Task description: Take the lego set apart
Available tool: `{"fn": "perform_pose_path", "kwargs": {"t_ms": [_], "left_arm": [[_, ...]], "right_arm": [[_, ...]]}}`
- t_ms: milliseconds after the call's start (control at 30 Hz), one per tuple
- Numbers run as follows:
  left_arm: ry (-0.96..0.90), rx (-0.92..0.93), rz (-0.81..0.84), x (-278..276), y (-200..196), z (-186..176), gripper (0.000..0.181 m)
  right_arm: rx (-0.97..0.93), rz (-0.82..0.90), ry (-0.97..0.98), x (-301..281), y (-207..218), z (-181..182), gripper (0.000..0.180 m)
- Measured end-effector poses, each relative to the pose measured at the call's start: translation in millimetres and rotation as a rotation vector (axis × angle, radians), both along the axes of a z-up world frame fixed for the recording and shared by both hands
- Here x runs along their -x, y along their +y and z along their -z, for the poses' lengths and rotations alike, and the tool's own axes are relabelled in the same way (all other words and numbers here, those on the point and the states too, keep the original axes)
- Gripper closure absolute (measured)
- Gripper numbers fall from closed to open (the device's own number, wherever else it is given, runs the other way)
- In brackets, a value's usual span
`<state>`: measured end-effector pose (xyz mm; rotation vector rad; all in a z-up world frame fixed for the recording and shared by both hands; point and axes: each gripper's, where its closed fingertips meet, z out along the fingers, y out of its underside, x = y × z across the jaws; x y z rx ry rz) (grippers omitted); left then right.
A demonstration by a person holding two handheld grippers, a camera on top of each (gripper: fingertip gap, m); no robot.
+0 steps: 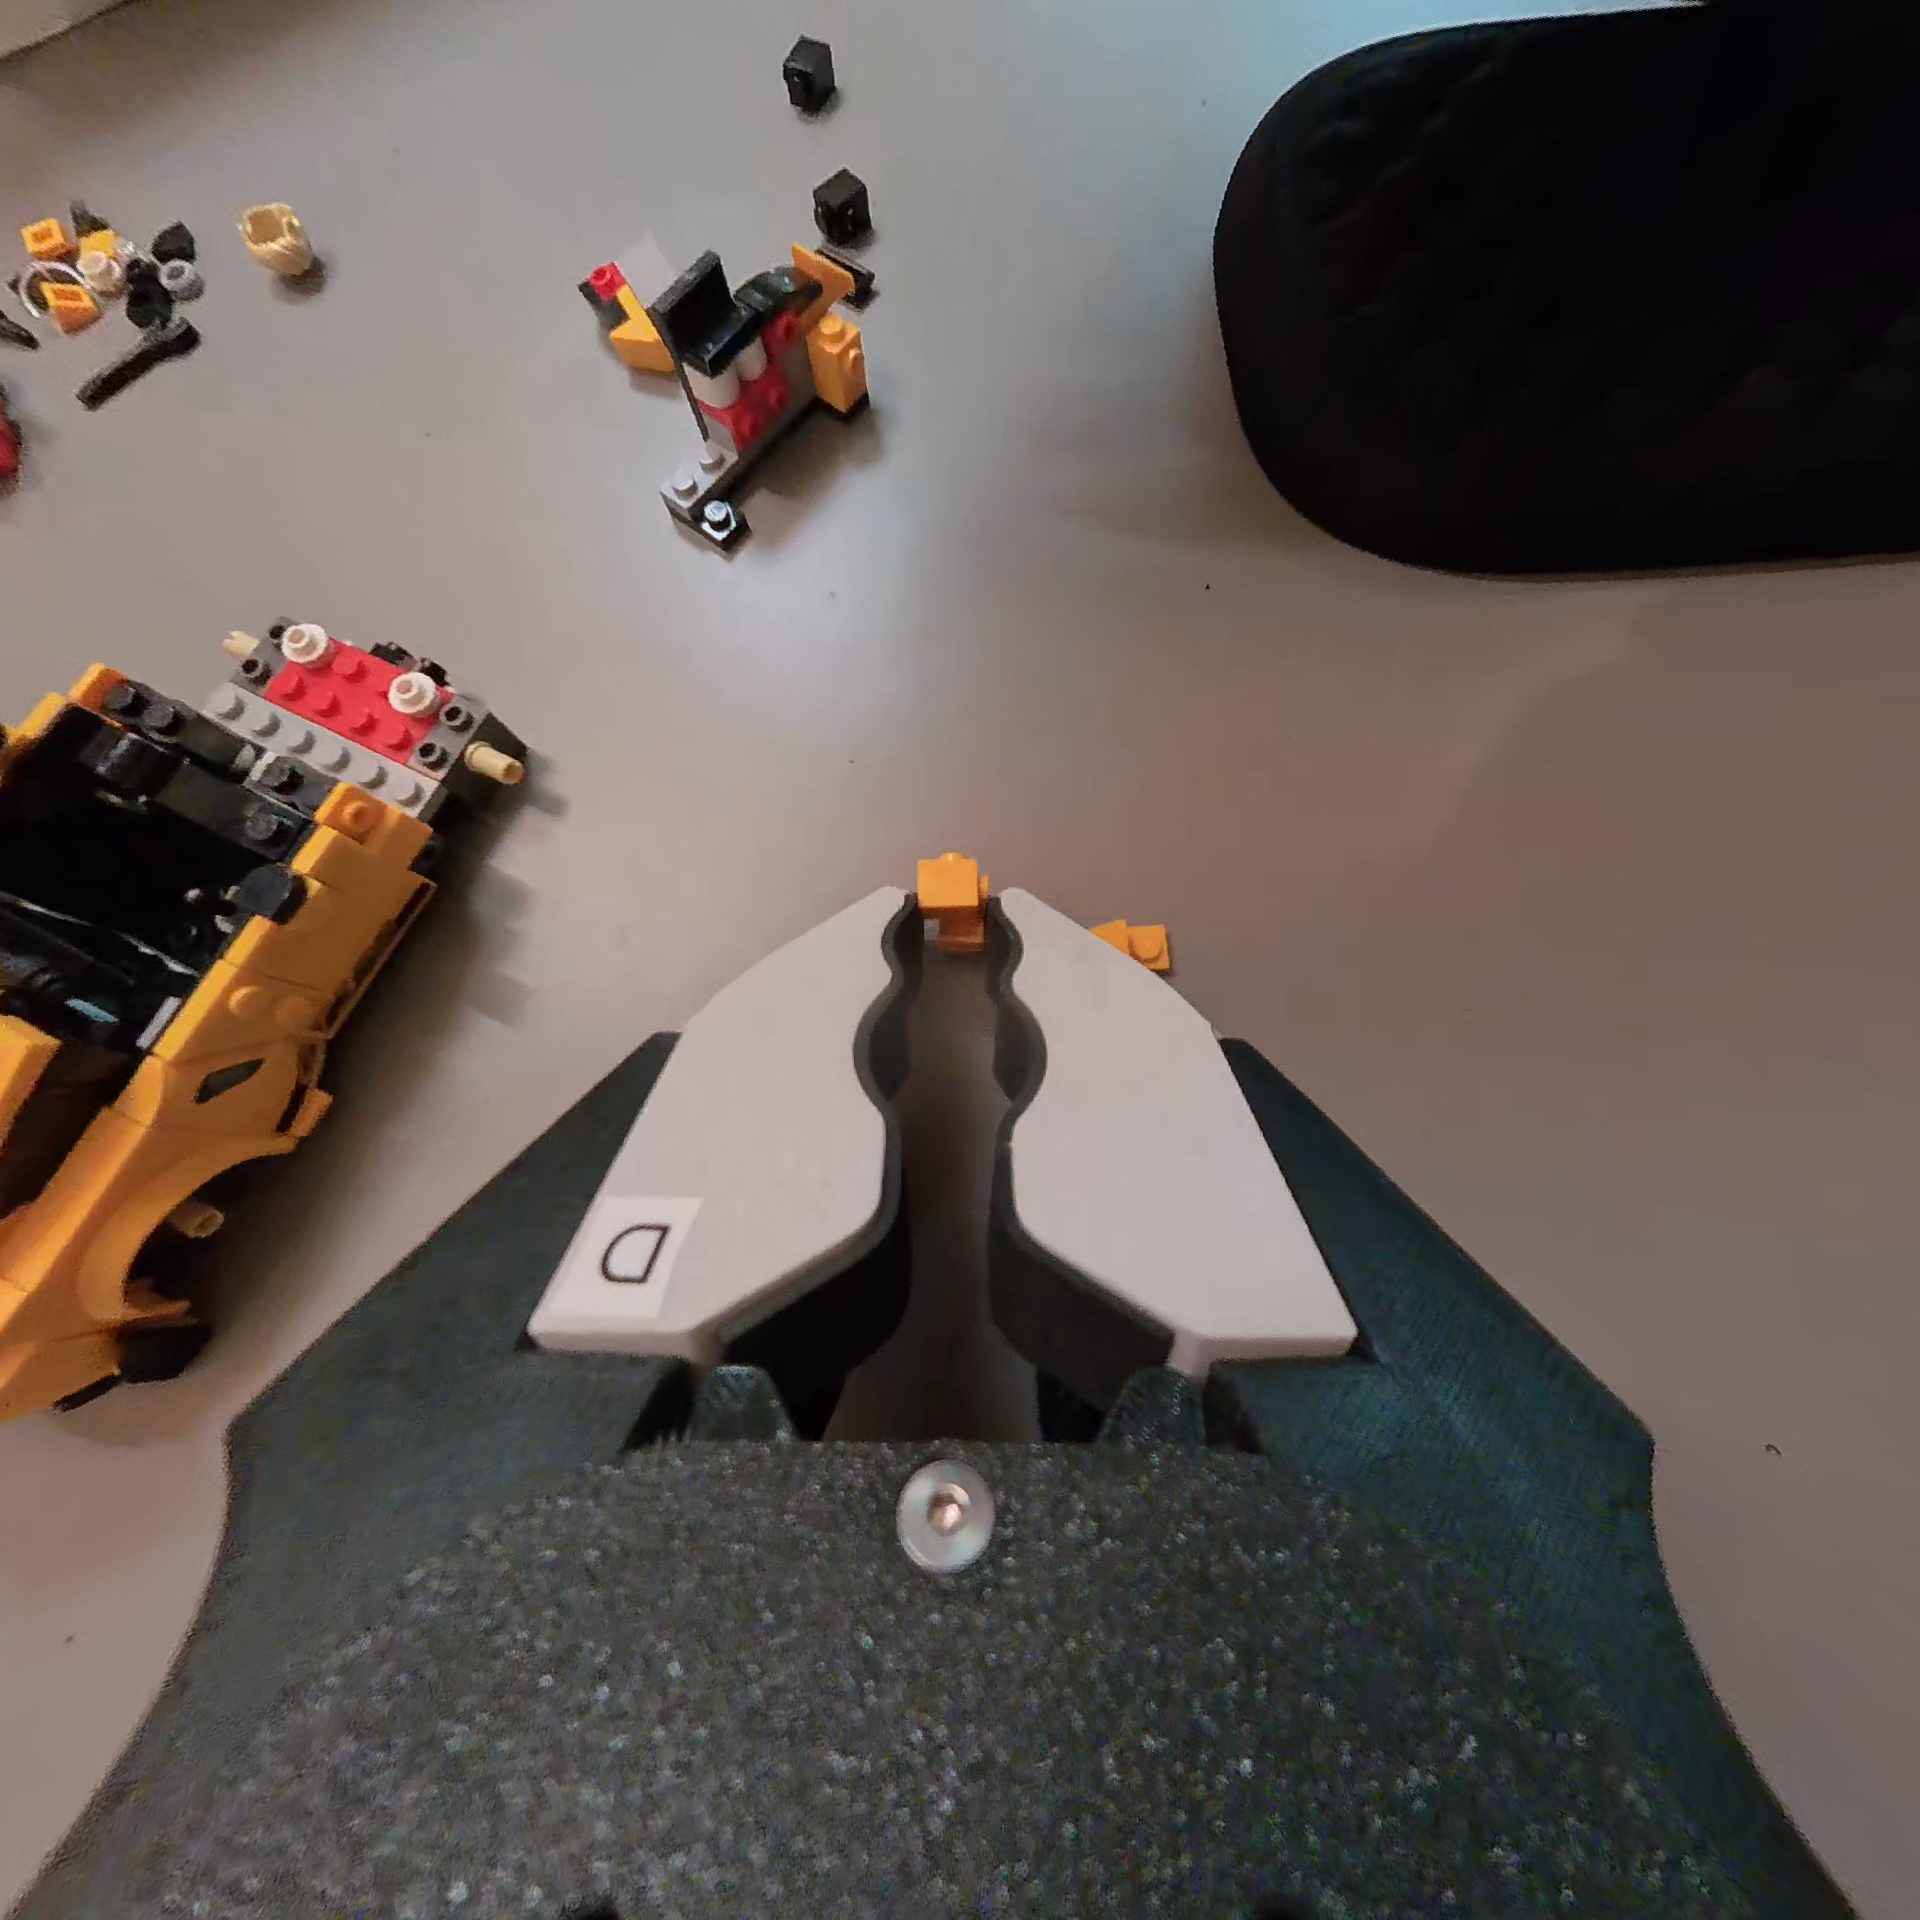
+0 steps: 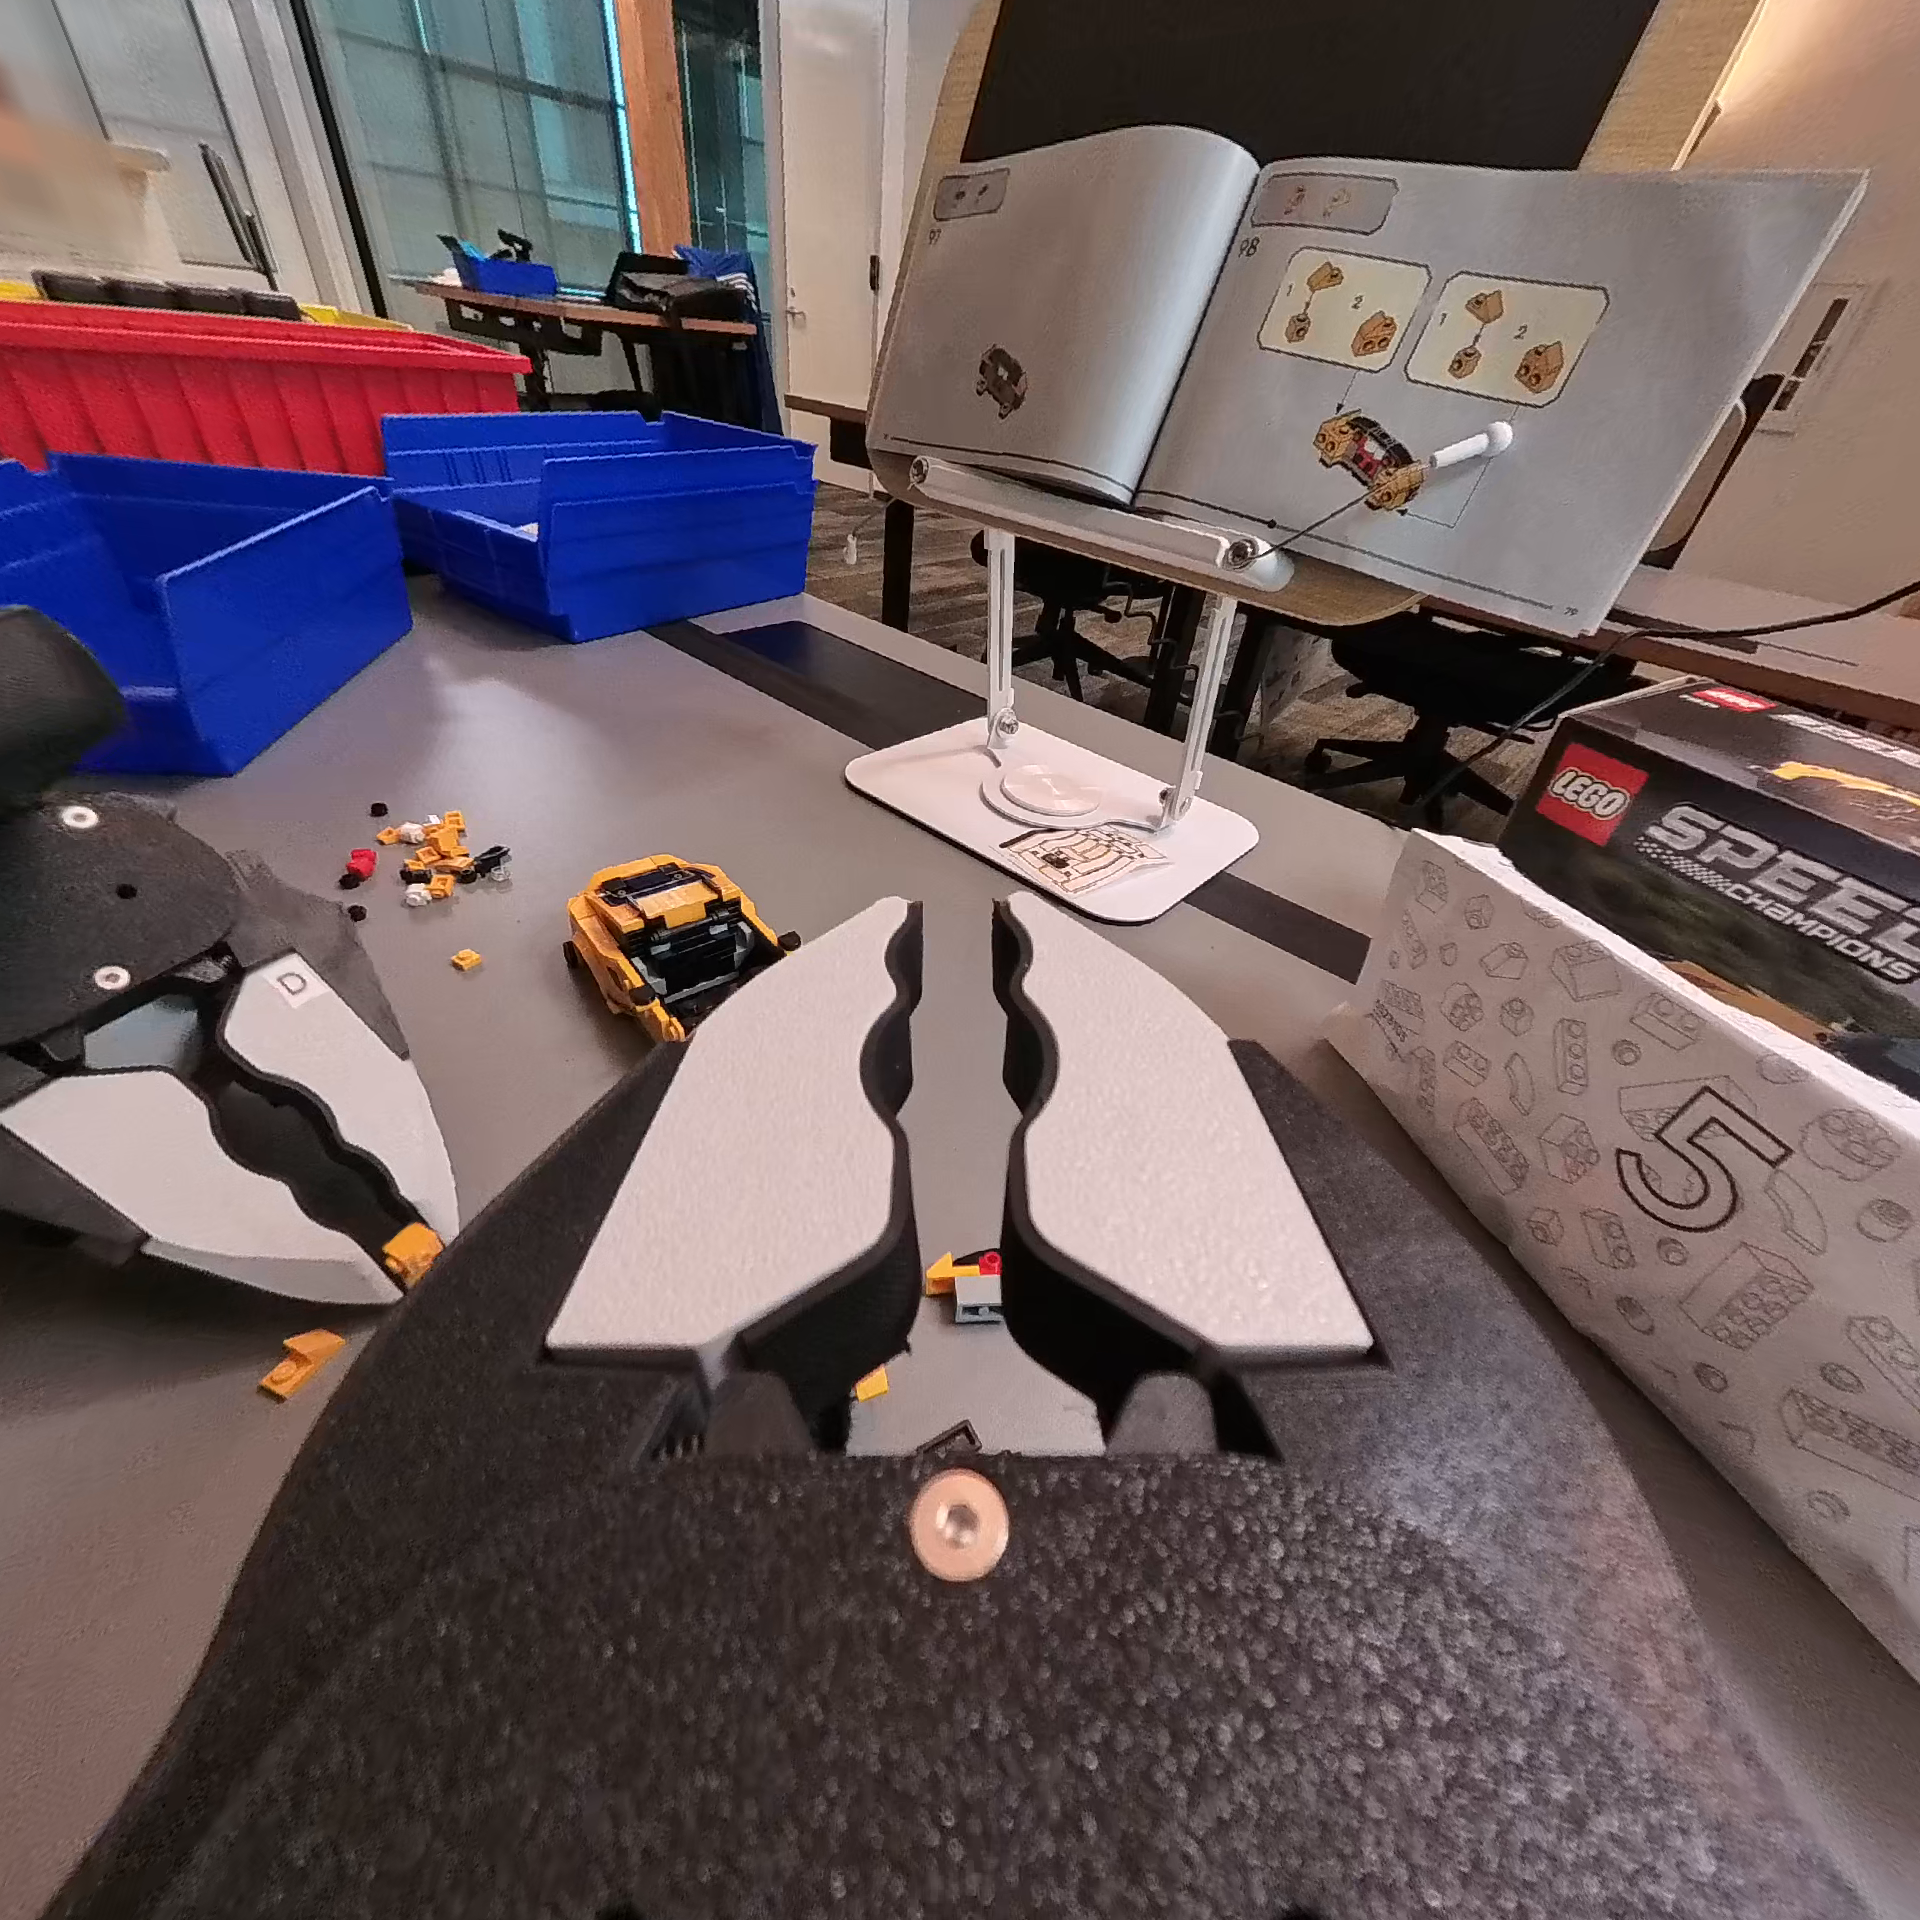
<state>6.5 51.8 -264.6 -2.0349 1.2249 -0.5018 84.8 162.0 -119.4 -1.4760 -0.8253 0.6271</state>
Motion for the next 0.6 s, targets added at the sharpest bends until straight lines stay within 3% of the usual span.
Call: {"fn": "perform_pose_path", "kwargs": {"t_ms": [167,267,433,600], "left_arm": [[-0.05,-0.092,-0.051,16,5,-30,0.17],[-0.07,-0.166,-0.171,58,12,-62,0.17],[-0.023,-0.235,-0.448,169,11,-95,0.17],[0.063,-0.285,-0.877,317,-10,-117,0.17]], "right_arm": [[0.002,0.001,-0.005,0,1,2,0.167],[0.003,0.005,-0.004,-1,2,2,0.167],[0.008,0.006,-0.007,0,2,4,0.167],[0.008,0.008,-0.015,1,3,6,0.167]]}}
